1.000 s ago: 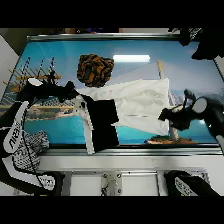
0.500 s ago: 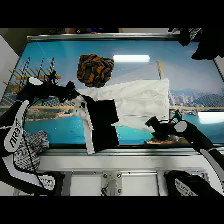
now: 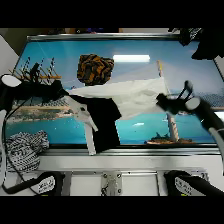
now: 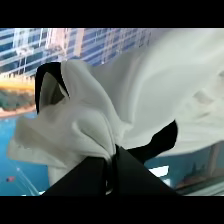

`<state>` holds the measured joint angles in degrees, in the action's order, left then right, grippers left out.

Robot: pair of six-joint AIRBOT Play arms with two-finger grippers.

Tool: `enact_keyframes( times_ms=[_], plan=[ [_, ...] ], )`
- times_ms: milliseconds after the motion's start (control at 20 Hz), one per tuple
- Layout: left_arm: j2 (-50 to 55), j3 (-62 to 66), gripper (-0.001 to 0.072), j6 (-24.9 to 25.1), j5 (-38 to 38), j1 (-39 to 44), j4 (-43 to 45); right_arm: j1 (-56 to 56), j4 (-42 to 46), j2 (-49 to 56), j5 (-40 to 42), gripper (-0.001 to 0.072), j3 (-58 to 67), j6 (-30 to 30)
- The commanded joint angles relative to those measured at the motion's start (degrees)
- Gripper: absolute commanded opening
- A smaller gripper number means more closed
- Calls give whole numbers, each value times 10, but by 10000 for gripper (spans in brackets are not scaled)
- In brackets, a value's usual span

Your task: Fold the clothes and pants, and hang the long-sleeved shirts on hangers.

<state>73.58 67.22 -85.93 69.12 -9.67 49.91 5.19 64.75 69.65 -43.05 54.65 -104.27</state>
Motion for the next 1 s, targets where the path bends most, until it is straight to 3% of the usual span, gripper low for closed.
enact_keyframes(
  times_ms=[0,150,300,350,400,450,700,850,950],
  plan=[
    [-157,-117,17,-22,28,34,0,68,123,61,-145,22,252,34],
    [-240,-170,16,-63,-16,121,-4,69,142,141,-189,22,447,31],
    [-247,-175,17,-78,-88,180,0,52,116,185,-191,42,525,26],
    [-235,-175,17,-80,-110,189,0,49,85,186,-192,203,525,37],
    [-216,-175,16,-80,-126,192,-1,46,46,186,-197,448,525,67],
    [-196,-174,17,-80,-132,192,-1,45,14,182,-209,511,525,93],
    [-90,-174,17,-79,-136,191,-1,12,7,120,-319,511,478,183],
    [-59,-174,17,-79,-136,191,-1,3,3,52,-331,511,326,182],
    [-55,-174,17,-79,-137,192,-1,-13,2,-1,-315,511,187,151]
  ],
)
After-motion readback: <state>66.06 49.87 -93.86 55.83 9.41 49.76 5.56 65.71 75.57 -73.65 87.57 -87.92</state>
